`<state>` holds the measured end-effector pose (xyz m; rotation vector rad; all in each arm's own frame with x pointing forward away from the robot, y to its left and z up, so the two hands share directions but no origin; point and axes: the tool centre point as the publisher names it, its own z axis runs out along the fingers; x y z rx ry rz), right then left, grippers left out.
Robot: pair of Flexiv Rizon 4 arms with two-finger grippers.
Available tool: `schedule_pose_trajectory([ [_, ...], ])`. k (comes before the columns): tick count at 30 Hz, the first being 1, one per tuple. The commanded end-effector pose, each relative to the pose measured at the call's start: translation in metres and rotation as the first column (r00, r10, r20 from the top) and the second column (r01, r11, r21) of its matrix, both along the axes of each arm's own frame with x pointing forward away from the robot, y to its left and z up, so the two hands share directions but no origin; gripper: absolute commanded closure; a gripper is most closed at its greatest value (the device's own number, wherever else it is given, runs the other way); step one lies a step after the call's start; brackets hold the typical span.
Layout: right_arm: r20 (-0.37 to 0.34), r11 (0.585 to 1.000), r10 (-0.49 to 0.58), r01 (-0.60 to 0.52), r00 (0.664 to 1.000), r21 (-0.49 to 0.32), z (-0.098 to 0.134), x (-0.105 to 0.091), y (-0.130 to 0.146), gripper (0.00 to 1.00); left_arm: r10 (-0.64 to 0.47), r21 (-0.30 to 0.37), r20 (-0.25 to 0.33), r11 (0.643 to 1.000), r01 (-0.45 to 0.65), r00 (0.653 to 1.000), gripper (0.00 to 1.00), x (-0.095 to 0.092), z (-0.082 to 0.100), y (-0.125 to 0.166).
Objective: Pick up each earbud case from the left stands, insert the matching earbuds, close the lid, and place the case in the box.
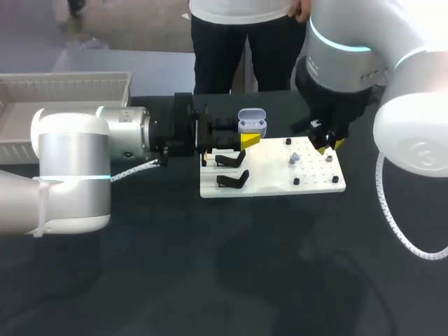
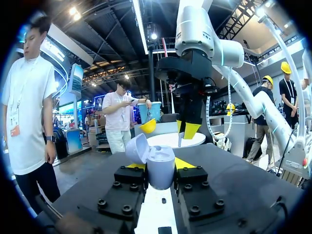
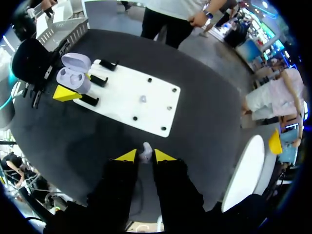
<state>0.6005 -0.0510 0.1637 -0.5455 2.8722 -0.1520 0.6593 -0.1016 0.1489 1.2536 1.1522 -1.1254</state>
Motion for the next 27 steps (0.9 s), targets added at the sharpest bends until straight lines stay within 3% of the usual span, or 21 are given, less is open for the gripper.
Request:
schedule_pose_trajectory([
  [1, 0.004, 0.99, -0.136, 0.136, 0.991, -0.021, 0.0, -0.001, 0.006, 1.0, 0.005, -0.005, 0.004, 1.0, -0.005, 1.0, 1.0, -0.001, -0.001, 0.0],
  [2, 0.02, 0.972, -0.233, 0.233, 0.972, -0.012, 0.004, 0.0, 0.01, 1.0, 0.005, -0.005, 0.004, 1.0, -0.005, 1.0, 1.0, -0.001, -0.001, 0.0],
  [4, -0.016, 0.91, -0.415, 0.415, 0.91, -0.003, 0.009, 0.002, 0.014, 1.0, 0.005, -0.005, 0.004, 1.0, -0.005, 1.0, 1.0, -0.001, -0.001, 0.0],
  [5, -0.022, 0.859, -0.512, 0.511, 0.859, -0.028, 0.013, 0.001, 0.017, 1.0, 0.005, -0.005, 0.004, 1.0, -0.005, 1.0, 1.0, -0.001, -0.001, 0.0],
  [6, -0.05, 0.831, -0.556, 0.555, 0.83, -0.034, 0.014, 0.0, 0.021, 1.0, 0.005, -0.005, 0.004, 1.0, -0.005, 1.0, 1.0, -0.001, -0.001, 0.0],
  [7, -0.033, 0.788, -0.615, 0.614, 0.788, -0.038, 0.018, -0.001, 0.025, 1.0, 0.005, -0.005, 0.004, 1.0, -0.005, 1.0, 1.0, -0.001, -0.001, 0.0],
  [8, -0.035, 0.764, -0.644, 0.641, 0.764, -0.072, 0.02, -0.002, 0.031, 1.0, 0.005, -0.005, 0.004, 1.0, -0.005, 1.0, 1.0, -0.001, -0.001, 0.0],
  [10, -0.062, 0.705, -0.709, 0.706, 0.702, -0.07, 0.021, -0.004, 0.041, 1.0, 0.005, -0.005, 0.004, 1.0, -0.005, 1.0, 1.0, -0.001, -0.001, 0.0],
  [15, -0.047, 0.574, -0.819, 0.815, 0.572, -0.082, 0.022, -0.007, 0.056, 1.0, 0.005, -0.005, 0.004, 1.0, -0.005, 1.0, 1.0, -0.001, -0.001, 0.0],
  [16, -0.035, 0.525, -0.851, 0.846, 0.524, -0.088, 0.022, -0.009, 0.056, 1.0, 0.005, -0.005, 0.004, 1.0, -0.005, 1.0, 1.0, -0.001, -0.001, 0.0],
  [21, -0.046, 0.451, -0.892, 0.891, 0.449, -0.059, 0.026, -0.011, 0.061, 1.0, 0.005, -0.005, 0.004, 1.0, -0.005, 1.0, 1.0, -0.001, -0.001, 0.0],
  [22, -0.045, 0.457, -0.889, 0.887, 0.455, -0.056, 0.027, -0.011, 0.062, 1.0, 0.005, -0.005, 0.004, 1.0, -0.005, 1.0, 1.0, -0.001, -0.001, 0.0],
  [23, -0.043, 0.443, -0.897, 0.895, 0.441, -0.051, 0.029, -0.011, 0.063, 1.0, 0.005, -0.005, 0.004, 1.0, -0.005, 1.0, 1.0, -0.001, -0.001, 0.0],
  [27, -0.055, 0.47, -0.882, 0.882, 0.468, -0.03, 0.032, -0.01, 0.067, 1.0, 0.005, -0.005, 0.004, 1.0, -0.005, 1.0, 1.0, -0.001, -0.001, 0.0],
])
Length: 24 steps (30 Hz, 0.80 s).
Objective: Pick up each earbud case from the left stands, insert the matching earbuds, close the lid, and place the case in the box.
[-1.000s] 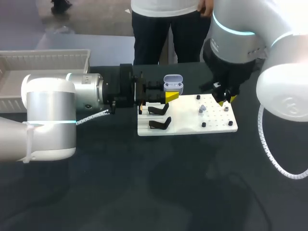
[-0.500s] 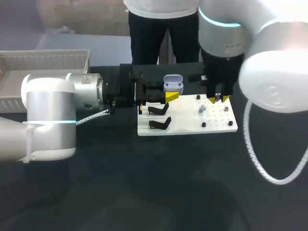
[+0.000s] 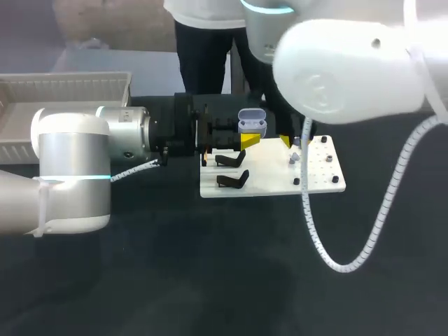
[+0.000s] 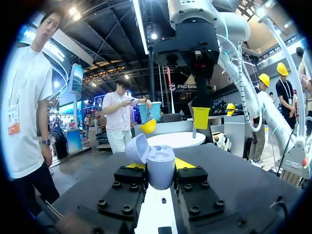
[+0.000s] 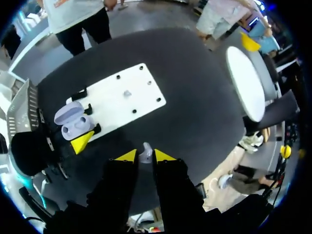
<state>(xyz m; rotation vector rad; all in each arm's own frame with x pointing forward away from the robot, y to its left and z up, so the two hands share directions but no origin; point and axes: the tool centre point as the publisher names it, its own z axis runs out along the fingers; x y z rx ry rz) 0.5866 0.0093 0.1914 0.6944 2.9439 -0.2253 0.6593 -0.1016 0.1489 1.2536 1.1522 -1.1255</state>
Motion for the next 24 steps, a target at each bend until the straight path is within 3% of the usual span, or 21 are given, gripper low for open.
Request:
schedule_pose_trajectory([
  [1, -0.017, 0.97, -0.242, 0.242, 0.97, -0.02, 0.005, 0.005, 0.007, 1.0, 0.005, -0.005, 0.004, 1.0, -0.005, 1.0, 1.0, -0.001, -0.001, 0.0],
  [3, -0.004, 0.981, -0.192, 0.192, 0.981, 0.022, 0.005, 0.006, 0.01, 1.0, 0.005, -0.005, 0.004, 1.0, -0.005, 1.0, 1.0, -0.001, -0.001, 0.0],
  [18, -0.004, 0.981, -0.192, 0.192, 0.981, 0.022, 0.005, 0.006, 0.01, 1.0, 0.005, -0.005, 0.004, 1.0, -0.005, 1.0, 1.0, -0.001, -0.001, 0.0],
  [24, 0.019, 0.977, -0.18, 0.176, 0.984, 0.12, 0.022, 0.024, 0.027, 1.0, 0.005, -0.005, 0.004, 1.0, -0.005, 1.0, 1.0, -0.001, -0.001, 0.0],
])
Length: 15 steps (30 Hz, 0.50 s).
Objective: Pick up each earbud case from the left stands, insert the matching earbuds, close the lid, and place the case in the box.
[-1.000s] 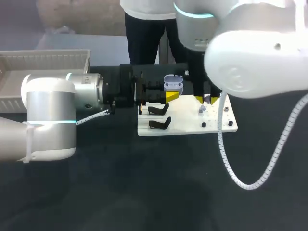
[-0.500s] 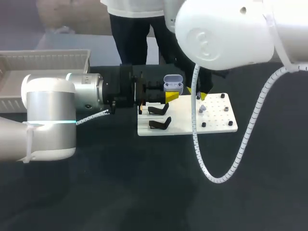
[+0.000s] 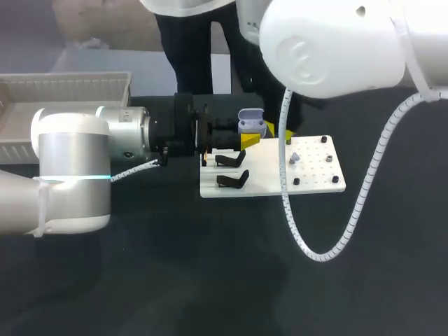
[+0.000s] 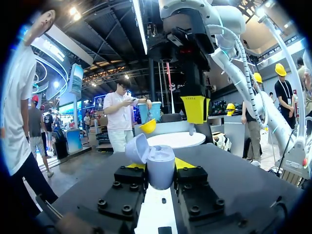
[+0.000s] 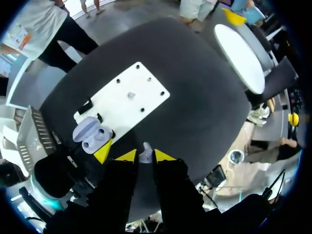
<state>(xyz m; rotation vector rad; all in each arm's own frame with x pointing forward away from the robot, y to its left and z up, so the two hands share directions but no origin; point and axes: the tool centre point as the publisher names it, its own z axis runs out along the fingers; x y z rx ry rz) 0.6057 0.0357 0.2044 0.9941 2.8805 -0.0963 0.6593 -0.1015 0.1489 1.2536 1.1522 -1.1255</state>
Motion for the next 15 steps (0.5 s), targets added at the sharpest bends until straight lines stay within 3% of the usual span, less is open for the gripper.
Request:
schedule_pose_trajectory([
  [1, 0.023, 0.999, 0.019, -0.02, 1.0, 0.029, 0.012, 0.008, 0.003, 1.0, 0.005, -0.005, 0.004, 1.0, -0.005, 1.0, 1.0, -0.001, -0.001, 0.0],
  [9, 0.049, 0.991, 0.128, -0.13, 0.991, 0.026, 0.024, 0.028, 0.023, 1.0, 0.005, -0.005, 0.004, 1.0, -0.005, 1.0, 1.0, -0.001, -0.001, 0.0],
  [15, 0.043, 0.981, 0.191, -0.192, 0.981, 0.014, 0.021, 0.036, 0.031, 1.0, 0.005, -0.005, 0.004, 1.0, -0.005, 1.0, 1.0, -0.001, -0.001, 0.0],
])
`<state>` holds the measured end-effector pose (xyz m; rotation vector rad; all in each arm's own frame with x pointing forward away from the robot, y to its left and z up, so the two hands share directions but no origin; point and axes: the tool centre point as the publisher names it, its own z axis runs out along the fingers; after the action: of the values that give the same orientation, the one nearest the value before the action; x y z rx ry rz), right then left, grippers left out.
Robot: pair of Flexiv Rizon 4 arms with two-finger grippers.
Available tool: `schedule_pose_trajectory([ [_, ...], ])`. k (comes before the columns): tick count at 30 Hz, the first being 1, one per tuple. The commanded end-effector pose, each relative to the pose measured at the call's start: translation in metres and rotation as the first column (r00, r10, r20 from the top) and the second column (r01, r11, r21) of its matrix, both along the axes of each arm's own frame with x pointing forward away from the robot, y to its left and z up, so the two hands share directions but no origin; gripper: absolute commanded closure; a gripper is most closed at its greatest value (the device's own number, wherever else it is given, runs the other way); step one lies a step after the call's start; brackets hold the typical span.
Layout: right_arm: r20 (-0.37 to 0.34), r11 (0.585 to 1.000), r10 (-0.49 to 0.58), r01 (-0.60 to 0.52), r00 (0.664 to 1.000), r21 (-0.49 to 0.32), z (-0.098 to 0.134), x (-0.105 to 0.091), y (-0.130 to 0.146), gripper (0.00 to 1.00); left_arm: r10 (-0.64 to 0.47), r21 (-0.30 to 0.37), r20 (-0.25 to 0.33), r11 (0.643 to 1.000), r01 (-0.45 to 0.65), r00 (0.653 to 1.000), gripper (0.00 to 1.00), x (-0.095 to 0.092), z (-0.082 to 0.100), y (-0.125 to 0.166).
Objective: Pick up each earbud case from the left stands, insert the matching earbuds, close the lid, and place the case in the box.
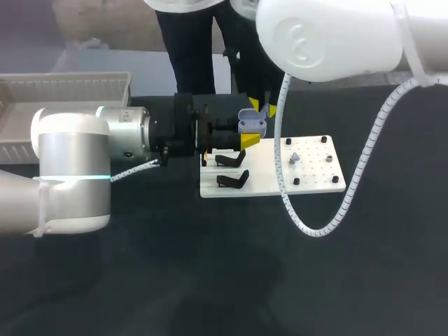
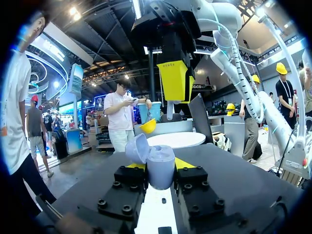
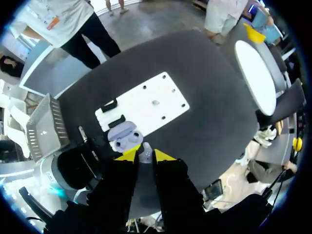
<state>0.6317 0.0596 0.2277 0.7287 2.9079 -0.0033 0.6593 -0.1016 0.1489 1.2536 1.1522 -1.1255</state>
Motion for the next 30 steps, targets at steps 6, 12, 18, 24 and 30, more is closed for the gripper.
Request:
schedule_pose_trajectory([
  [6, -0.02, 0.999, 0.046, -0.046, 0.999, -0.02, -0.008, 0.014, 0.009, 1.0, 0.005, -0.005, 0.004, 1.0, -0.005, 1.0, 1.0, -0.001, -0.001, 0.0],
  [12, -0.028, 0.997, 0.075, -0.075, 0.997, -0.025, -0.011, 0.014, 0.01, 1.0, 0.005, -0.005, 0.004, 1.0, -0.005, 1.0, 1.0, -0.001, -0.001, 0.0],
  [18, -0.039, 0.995, 0.093, -0.094, 0.995, -0.025, -0.016, 0.01, 0.012, 1.0, 0.005, -0.005, 0.004, 1.0, -0.005, 1.0, 1.0, -0.001, -0.001, 0.0],
  [24, -0.045, 0.994, 0.103, -0.104, 0.994, -0.029, -0.02, 0.008, 0.013, 1.0, 0.005, -0.005, 0.004, 1.0, -0.005, 1.0, 1.0, -0.001, -0.001, 0.0],
  [30, -0.044, 0.994, 0.101, -0.103, 0.994, -0.04, -0.023, 0.01, 0.013, 1.0, 0.005, -0.005, 0.004, 1.0, -0.005, 1.0, 1.0, -0.001, -0.001, 0.0],
])
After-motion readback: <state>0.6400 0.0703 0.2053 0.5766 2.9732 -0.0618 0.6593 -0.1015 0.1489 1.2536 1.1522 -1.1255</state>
